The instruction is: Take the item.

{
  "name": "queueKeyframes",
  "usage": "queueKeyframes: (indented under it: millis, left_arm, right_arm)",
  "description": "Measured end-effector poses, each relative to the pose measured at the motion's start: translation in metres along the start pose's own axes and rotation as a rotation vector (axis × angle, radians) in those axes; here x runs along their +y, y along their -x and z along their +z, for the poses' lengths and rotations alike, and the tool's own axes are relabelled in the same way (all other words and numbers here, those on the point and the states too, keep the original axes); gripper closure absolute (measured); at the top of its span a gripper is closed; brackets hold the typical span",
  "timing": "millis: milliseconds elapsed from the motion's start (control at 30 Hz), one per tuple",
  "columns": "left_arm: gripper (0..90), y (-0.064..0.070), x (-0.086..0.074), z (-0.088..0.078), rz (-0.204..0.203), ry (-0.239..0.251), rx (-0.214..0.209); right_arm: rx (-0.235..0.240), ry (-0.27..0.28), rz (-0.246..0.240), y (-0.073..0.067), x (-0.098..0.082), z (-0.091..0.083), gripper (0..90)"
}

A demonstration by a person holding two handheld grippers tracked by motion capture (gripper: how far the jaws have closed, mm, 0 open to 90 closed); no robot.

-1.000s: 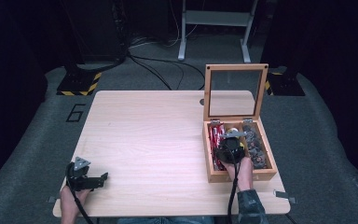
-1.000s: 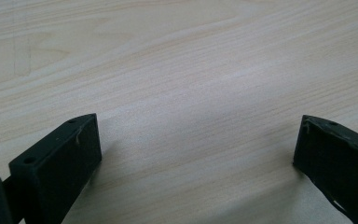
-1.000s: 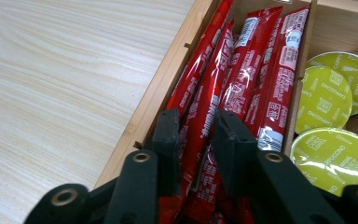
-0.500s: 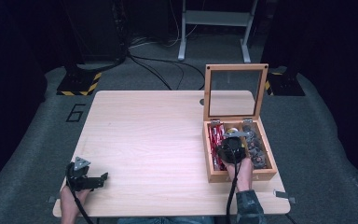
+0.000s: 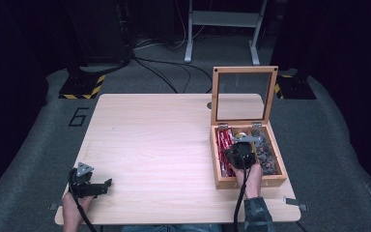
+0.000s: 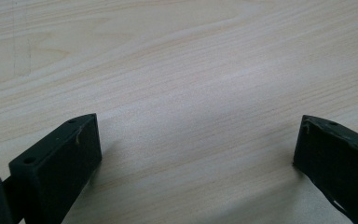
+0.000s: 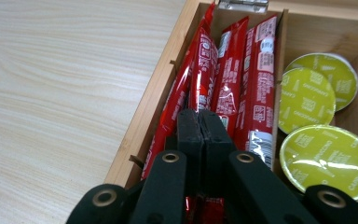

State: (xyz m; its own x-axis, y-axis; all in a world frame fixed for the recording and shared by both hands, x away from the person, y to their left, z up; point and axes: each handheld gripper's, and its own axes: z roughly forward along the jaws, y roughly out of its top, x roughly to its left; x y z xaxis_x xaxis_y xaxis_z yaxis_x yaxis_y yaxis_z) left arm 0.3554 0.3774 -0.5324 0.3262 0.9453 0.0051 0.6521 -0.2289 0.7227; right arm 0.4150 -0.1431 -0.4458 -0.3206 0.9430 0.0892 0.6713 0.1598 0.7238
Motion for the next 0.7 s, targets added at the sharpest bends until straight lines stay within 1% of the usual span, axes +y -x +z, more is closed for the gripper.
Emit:
queueKeyframes:
  millis: [33,100,133,267,367,433,467,700]
  left_arm:
    - [0.3,0.000,0.000,0.000,0.000,0.001,0.000]
    - [0.3,0.000,0.000,0.000,0.001,0.000,0.000]
    - [0.3,0.000,0.000,0.000,-0.001,0.000,0.000]
    - [0.3,0.000,0.000,0.000,0.000,0.000,0.000]
    - [0.4,0.000,0.000,0.000,0.001,0.001,0.001]
    - [0.4,0.000,0.000,-0.001,0.003,-0.008,-0.003]
    - [0.3,0.000,0.000,0.000,0.003,-0.007,-0.002]
    - [0.3,0.000,0.000,0.000,0.003,-0.006,-0.002]
  right_arm:
    - [-0.004,0.009,-0.006,0.001,0.001,-0.002,88.6]
    - [-0.008,0.010,-0.002,0.001,0.001,-0.003,88.7]
    - [-0.014,0.021,-0.006,0.003,0.002,-0.006,88.7]
    - [-0.016,0.038,0.000,0.005,0.002,-0.010,88.7]
    - [-0.008,0.046,0.001,0.007,0.003,-0.014,88.7]
    - [-0.007,0.062,-0.003,0.006,0.004,-0.018,88.7]
    - [-0.008,0.063,-0.012,0.006,0.004,-0.019,88.7]
    - [-0.008,0.082,-0.028,0.001,0.008,-0.026,88.6]
